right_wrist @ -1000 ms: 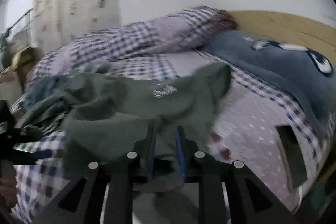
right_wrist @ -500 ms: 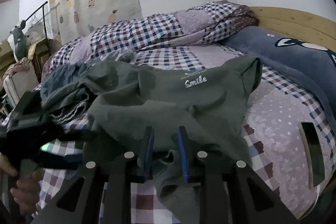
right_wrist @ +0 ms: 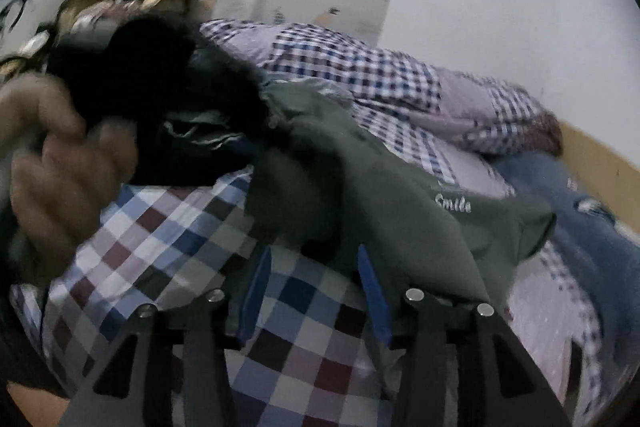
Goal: Fold clothes
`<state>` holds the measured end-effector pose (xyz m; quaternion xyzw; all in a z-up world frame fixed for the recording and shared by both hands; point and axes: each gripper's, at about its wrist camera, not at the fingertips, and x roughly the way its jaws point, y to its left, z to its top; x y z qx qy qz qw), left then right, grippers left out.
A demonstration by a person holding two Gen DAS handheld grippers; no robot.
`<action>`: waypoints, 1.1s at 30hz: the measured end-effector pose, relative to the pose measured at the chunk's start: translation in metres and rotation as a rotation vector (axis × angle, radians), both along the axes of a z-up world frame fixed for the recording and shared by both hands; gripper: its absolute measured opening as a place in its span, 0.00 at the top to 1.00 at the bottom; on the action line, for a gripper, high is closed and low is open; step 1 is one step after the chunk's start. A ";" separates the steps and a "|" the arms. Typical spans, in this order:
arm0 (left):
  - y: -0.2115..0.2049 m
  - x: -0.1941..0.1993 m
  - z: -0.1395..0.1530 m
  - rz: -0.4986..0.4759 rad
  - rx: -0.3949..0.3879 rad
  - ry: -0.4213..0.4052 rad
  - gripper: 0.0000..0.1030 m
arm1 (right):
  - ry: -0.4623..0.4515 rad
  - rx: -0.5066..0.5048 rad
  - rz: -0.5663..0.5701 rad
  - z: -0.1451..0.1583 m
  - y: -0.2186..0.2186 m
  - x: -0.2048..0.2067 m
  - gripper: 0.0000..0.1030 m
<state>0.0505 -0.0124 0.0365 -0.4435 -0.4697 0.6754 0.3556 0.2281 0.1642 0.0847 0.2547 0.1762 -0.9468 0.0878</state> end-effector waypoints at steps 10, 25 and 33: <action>-0.031 0.007 0.014 -0.072 0.368 0.082 0.92 | 0.147 0.196 0.005 -0.008 -0.036 0.005 0.38; -0.073 0.015 0.005 0.231 -0.043 0.019 0.47 | 0.140 0.300 0.050 -0.029 -0.058 -0.013 0.35; -0.057 0.024 0.022 0.165 -0.269 0.103 0.27 | 0.090 0.227 0.089 -0.027 -0.058 -0.019 0.35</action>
